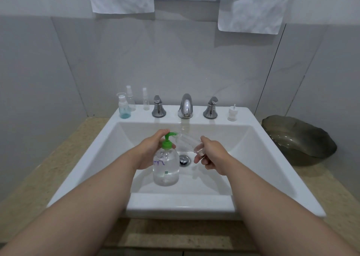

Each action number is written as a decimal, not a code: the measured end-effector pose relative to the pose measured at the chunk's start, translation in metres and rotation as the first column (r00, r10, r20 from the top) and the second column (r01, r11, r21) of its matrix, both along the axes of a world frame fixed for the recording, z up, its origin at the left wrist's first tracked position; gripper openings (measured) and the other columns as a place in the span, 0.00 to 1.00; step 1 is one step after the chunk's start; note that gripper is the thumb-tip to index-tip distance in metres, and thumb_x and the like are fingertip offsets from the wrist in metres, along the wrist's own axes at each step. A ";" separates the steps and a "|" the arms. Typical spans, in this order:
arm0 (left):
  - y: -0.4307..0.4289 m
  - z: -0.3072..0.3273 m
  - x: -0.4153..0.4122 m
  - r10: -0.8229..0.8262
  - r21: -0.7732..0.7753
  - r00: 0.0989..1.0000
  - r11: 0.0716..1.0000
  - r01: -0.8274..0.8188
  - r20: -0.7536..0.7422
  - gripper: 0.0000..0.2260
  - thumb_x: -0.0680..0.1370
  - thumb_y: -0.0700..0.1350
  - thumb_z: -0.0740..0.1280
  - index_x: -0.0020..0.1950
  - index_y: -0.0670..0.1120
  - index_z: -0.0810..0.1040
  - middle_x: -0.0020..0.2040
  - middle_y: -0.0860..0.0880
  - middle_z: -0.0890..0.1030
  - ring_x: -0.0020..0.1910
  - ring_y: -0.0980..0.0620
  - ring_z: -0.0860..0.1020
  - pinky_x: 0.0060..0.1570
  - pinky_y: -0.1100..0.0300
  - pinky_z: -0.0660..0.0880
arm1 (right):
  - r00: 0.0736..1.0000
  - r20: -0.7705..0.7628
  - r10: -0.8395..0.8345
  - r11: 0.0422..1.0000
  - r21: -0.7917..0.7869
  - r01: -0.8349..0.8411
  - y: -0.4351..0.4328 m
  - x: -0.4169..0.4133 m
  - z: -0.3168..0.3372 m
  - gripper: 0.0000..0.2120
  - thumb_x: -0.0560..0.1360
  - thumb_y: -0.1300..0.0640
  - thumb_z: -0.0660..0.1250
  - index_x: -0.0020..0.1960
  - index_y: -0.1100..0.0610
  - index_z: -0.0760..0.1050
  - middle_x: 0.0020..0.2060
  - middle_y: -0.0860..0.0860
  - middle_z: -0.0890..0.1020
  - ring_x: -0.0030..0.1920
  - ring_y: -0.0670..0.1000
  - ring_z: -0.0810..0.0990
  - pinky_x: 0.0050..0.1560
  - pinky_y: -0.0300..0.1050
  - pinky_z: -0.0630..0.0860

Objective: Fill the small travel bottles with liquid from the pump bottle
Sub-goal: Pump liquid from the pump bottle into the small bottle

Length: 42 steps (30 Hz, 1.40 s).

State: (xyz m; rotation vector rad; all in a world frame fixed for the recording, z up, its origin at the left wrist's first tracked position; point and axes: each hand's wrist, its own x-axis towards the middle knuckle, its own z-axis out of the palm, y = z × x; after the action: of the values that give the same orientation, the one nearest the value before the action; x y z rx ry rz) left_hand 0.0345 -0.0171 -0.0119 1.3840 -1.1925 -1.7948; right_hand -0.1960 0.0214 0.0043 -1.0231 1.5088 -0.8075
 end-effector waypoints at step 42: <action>0.005 0.005 -0.021 0.174 -0.304 0.985 0.938 -0.167 -0.005 0.16 0.83 0.50 0.63 0.41 0.44 0.80 0.43 0.44 0.87 0.49 0.45 0.81 0.68 0.48 0.71 | 0.991 -0.127 -0.046 0.996 -0.078 0.036 0.001 0.001 -0.002 0.21 0.83 0.46 0.52 0.45 0.59 0.76 0.30 0.53 0.71 0.28 0.51 0.65 0.32 0.42 0.61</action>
State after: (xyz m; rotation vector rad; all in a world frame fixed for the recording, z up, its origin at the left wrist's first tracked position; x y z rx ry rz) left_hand 0.0131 -0.0116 -0.0067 1.2861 -1.2577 -1.4120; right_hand -0.1950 0.0222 0.0023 -1.1210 1.6235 -0.8470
